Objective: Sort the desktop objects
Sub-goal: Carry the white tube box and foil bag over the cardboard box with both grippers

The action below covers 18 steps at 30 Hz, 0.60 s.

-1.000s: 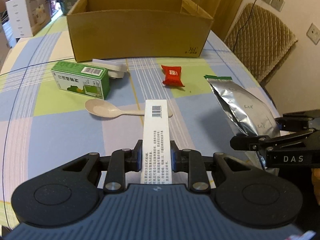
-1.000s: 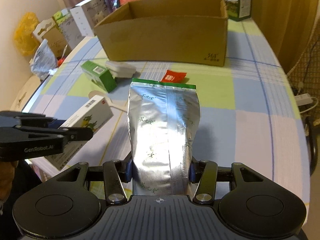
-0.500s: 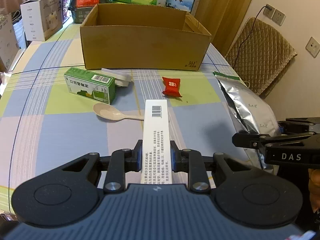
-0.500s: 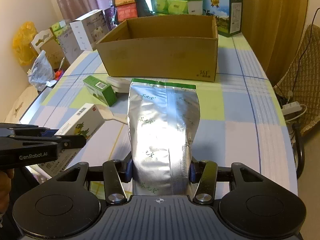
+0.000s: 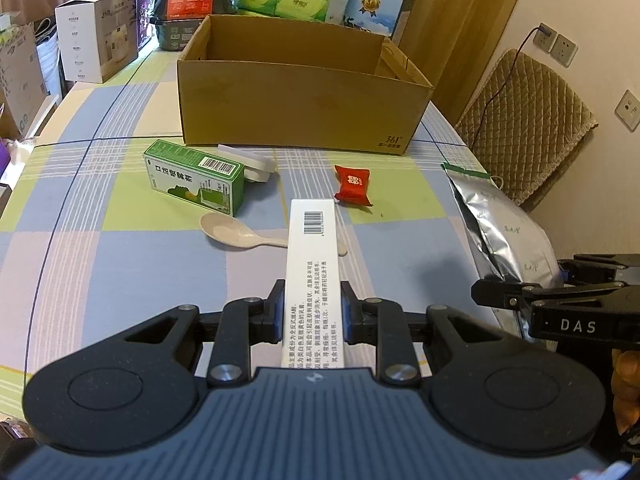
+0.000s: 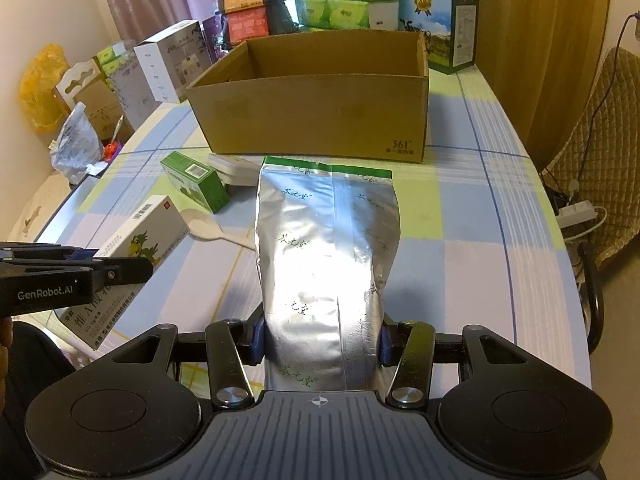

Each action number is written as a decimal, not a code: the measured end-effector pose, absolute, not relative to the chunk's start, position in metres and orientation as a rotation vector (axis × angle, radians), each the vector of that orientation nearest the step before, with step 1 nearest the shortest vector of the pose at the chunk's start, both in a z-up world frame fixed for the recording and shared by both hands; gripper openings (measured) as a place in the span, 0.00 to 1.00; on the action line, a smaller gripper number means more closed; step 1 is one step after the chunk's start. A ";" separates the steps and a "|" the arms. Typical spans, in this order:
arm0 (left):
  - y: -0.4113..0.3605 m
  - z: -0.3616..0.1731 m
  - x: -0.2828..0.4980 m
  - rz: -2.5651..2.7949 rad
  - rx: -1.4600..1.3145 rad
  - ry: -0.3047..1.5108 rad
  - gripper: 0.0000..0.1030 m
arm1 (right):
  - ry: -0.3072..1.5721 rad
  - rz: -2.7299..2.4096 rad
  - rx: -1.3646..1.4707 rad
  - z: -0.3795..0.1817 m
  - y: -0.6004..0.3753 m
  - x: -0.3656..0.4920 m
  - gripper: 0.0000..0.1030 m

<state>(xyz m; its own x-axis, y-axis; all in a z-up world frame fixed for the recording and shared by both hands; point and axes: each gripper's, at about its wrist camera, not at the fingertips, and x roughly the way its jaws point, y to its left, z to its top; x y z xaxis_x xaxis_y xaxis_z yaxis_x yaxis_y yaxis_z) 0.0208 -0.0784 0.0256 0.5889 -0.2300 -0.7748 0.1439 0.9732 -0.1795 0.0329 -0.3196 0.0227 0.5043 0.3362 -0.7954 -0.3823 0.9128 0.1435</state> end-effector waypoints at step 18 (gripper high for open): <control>-0.077 0.026 0.035 -0.215 -0.086 0.915 0.21 | 0.939 0.422 -0.064 0.025 -0.317 0.048 0.45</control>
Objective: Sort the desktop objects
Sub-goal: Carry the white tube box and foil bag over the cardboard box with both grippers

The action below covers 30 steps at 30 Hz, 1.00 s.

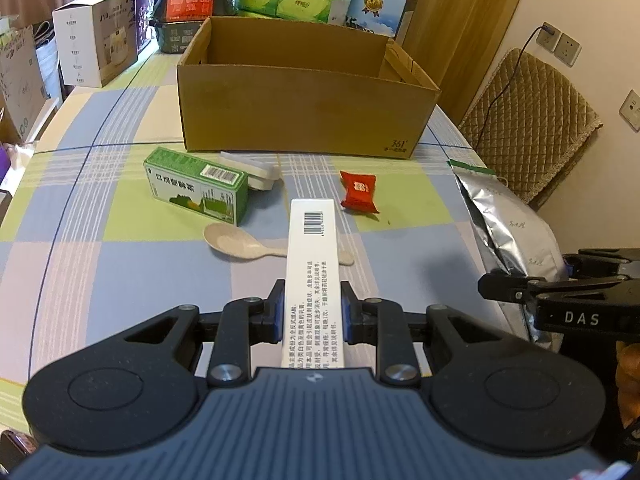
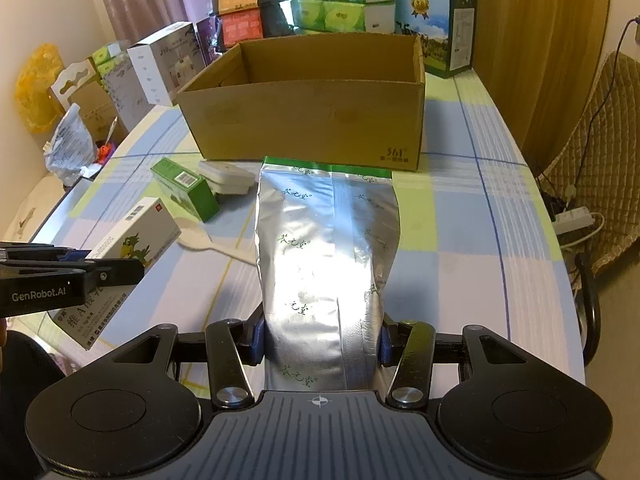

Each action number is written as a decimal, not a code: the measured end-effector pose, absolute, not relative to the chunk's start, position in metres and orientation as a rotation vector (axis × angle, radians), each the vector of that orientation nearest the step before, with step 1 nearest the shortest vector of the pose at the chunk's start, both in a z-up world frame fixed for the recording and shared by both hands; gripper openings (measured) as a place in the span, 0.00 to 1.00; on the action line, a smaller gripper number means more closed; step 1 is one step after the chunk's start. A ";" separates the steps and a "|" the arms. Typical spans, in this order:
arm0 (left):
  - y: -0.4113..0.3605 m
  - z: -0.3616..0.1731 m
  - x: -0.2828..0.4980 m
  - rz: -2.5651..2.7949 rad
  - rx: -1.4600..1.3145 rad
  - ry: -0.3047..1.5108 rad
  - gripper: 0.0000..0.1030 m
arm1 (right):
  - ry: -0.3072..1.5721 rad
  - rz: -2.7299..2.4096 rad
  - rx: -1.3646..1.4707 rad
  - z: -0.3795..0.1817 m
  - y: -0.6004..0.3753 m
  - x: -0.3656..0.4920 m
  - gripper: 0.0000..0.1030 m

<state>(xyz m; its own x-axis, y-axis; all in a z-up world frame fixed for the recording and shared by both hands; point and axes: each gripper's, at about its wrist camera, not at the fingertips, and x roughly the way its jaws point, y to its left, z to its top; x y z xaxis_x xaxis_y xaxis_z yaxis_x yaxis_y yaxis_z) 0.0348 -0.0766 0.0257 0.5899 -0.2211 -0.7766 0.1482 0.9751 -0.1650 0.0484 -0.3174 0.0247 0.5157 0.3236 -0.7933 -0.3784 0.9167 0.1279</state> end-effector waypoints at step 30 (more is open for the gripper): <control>-0.075 0.058 0.115 -0.262 -0.037 0.868 0.21 | 0.889 0.446 -0.100 0.048 -0.303 0.133 0.45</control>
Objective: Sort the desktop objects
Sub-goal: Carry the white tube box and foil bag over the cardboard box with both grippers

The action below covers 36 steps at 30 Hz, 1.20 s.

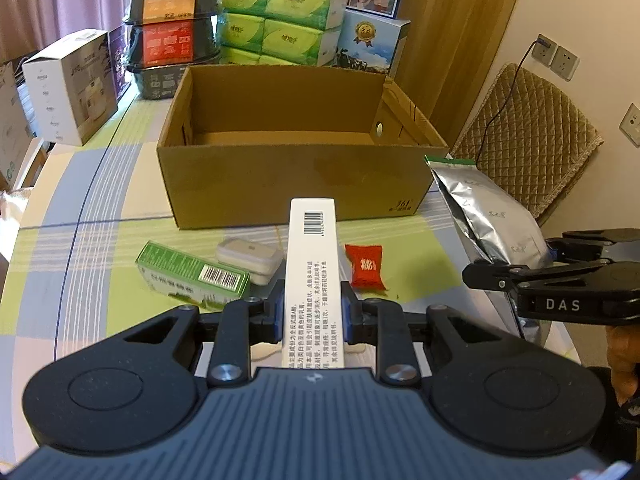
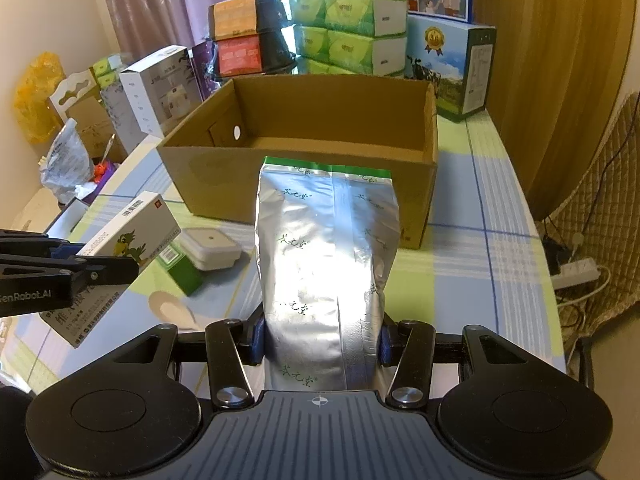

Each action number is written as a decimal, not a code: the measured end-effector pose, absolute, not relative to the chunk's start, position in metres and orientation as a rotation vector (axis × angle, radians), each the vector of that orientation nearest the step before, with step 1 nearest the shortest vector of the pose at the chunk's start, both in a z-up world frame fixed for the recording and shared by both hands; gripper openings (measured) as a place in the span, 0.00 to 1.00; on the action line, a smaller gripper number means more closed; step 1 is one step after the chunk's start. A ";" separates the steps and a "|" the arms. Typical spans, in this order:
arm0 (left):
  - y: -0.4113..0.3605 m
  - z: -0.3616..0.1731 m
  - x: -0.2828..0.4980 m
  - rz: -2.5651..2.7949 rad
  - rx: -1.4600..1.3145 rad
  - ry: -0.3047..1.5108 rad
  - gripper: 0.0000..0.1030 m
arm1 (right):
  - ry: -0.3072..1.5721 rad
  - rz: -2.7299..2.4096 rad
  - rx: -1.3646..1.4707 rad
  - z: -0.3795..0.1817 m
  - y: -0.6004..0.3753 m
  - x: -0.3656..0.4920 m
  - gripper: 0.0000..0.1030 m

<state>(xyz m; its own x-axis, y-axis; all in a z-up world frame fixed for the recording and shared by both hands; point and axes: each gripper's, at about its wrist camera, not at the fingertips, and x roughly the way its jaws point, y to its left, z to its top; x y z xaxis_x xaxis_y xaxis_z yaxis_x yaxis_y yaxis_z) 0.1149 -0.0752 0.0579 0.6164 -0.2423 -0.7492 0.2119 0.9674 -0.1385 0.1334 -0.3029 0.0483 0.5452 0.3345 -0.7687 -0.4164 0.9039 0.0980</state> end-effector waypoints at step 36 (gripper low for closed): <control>-0.081 0.107 0.264 -0.283 0.034 0.803 0.21 | 0.848 0.481 -0.083 0.111 -0.280 0.279 0.45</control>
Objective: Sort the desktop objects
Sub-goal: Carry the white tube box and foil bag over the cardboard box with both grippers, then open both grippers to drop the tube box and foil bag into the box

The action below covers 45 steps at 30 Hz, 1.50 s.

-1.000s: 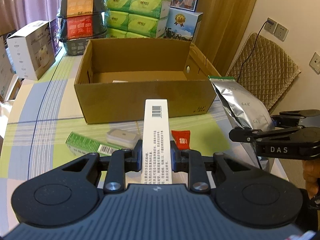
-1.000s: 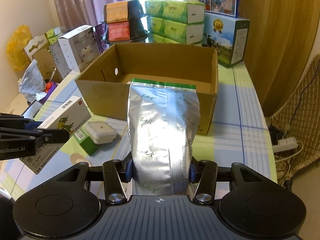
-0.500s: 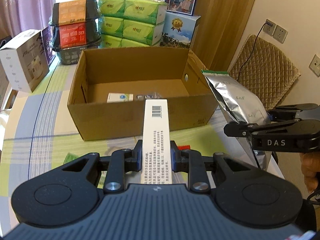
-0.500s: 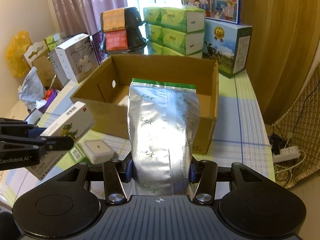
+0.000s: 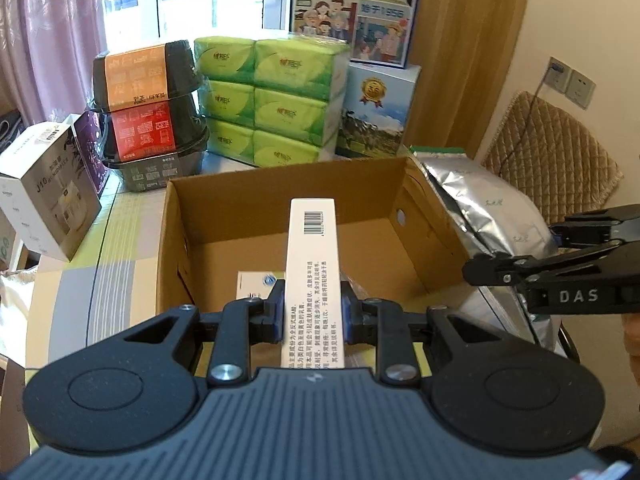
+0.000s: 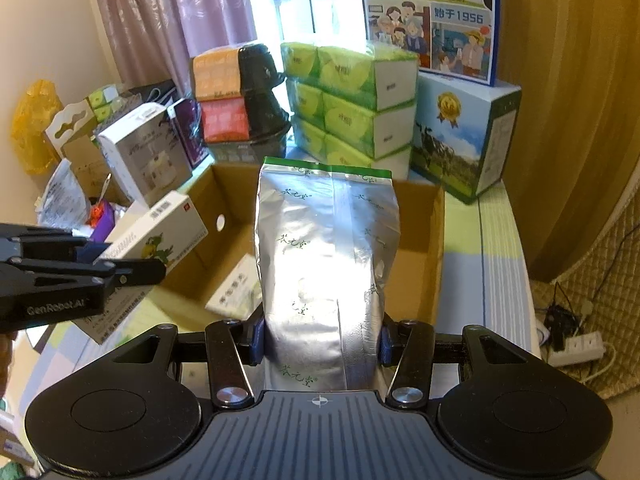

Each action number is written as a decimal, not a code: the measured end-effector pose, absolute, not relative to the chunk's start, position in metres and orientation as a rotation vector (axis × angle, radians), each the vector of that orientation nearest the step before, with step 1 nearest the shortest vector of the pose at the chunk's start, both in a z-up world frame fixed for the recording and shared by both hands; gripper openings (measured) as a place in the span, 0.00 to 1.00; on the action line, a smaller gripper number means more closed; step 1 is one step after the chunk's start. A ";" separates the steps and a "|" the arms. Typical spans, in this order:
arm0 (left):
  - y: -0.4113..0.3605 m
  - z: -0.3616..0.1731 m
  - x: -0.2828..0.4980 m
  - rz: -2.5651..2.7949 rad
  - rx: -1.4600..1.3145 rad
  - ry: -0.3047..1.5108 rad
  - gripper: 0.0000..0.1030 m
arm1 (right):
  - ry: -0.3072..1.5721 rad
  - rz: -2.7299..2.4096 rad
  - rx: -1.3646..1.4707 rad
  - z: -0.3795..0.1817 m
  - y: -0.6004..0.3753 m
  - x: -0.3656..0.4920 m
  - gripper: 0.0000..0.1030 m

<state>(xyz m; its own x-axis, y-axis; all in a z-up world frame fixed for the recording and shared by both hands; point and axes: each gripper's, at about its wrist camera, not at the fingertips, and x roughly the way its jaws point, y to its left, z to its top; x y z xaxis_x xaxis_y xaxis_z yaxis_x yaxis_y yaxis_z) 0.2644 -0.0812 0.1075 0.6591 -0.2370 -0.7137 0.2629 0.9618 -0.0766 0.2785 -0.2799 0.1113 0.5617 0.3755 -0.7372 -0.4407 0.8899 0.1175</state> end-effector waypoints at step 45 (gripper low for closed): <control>-0.038 0.067 0.307 -0.195 -0.053 0.801 0.54 | 0.832 0.399 -0.001 0.085 -0.273 0.365 0.71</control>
